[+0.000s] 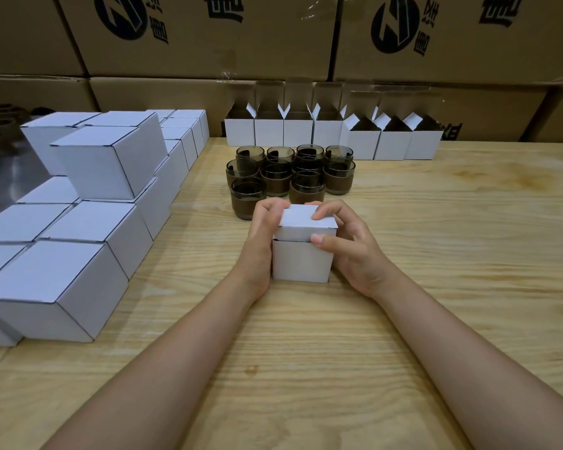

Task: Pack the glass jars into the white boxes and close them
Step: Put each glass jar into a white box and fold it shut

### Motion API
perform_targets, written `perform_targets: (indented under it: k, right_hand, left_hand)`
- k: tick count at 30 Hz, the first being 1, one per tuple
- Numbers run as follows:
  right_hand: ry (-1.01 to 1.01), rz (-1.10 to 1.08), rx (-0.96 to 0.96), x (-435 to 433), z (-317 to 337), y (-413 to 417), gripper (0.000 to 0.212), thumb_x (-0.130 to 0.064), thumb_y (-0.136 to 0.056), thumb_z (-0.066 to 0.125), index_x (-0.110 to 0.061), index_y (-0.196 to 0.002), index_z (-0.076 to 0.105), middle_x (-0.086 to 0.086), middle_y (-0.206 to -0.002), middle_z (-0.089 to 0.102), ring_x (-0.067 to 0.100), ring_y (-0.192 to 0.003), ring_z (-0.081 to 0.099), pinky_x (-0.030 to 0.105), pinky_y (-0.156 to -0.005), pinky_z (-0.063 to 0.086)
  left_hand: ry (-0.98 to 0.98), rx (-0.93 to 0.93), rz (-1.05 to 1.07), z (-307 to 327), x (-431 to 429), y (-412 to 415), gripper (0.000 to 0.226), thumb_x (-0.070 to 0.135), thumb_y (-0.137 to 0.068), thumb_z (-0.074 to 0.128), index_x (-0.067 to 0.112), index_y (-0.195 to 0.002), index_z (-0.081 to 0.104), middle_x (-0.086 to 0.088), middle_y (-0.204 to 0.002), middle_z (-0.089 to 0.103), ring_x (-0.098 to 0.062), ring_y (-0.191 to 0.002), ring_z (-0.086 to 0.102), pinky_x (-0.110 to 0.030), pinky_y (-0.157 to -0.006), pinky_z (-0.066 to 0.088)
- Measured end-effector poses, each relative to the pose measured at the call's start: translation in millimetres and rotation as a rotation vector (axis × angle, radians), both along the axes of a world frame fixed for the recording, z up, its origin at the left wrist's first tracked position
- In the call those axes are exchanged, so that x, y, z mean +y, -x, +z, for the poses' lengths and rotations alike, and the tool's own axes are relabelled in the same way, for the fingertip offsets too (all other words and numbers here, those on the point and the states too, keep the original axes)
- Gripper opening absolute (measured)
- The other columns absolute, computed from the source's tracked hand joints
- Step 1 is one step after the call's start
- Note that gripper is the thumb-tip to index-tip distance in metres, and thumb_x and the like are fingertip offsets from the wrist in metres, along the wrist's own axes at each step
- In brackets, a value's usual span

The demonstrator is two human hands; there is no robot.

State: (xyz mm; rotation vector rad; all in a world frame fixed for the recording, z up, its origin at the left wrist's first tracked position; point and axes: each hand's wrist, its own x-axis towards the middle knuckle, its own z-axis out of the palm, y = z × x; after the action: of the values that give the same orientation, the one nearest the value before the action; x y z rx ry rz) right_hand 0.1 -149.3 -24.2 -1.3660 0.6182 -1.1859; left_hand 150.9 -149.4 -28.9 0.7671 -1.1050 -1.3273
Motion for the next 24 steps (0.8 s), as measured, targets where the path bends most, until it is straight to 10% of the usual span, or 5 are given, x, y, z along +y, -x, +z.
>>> perform_targets:
  k: [16,20,24]
  right_hand:
    - [-0.075,0.117,0.005,-10,-7,8,0.018,-0.012,-0.079,0.051,-0.016,-0.095,0.058,0.006,-0.113,0.051,0.019,-0.098,0.054,0.028,-0.08,0.045]
    - [-0.078,0.105,-0.03,-10,-6,8,0.029,-0.011,-0.081,0.052,-0.019,-0.109,0.054,0.003,-0.109,0.057,0.016,-0.096,0.056,0.025,-0.083,0.048]
    - [-0.078,0.097,-0.008,-11,-7,8,0.04,-0.016,-0.086,0.052,-0.022,-0.125,0.047,-0.004,-0.112,0.061,0.011,-0.103,0.059,0.025,-0.086,0.049]
  left_hand:
    - [-0.022,-0.054,0.006,2,7,1,0.041,0.017,-0.062,0.058,0.025,-0.101,0.049,0.004,-0.103,0.053,-0.012,-0.091,0.057,-0.025,-0.074,0.048]
    - [0.588,-0.734,0.439,5,16,-6,0.029,0.029,-0.082,0.054,0.016,-0.107,0.061,-0.007,-0.118,0.055,-0.019,-0.114,0.052,-0.042,-0.101,0.038]
    - [1.122,-1.34,0.704,7,25,-8,0.028,0.037,-0.09,0.059,0.013,-0.086,0.073,-0.001,-0.082,0.066,-0.021,-0.079,0.065,-0.045,-0.102,0.035]
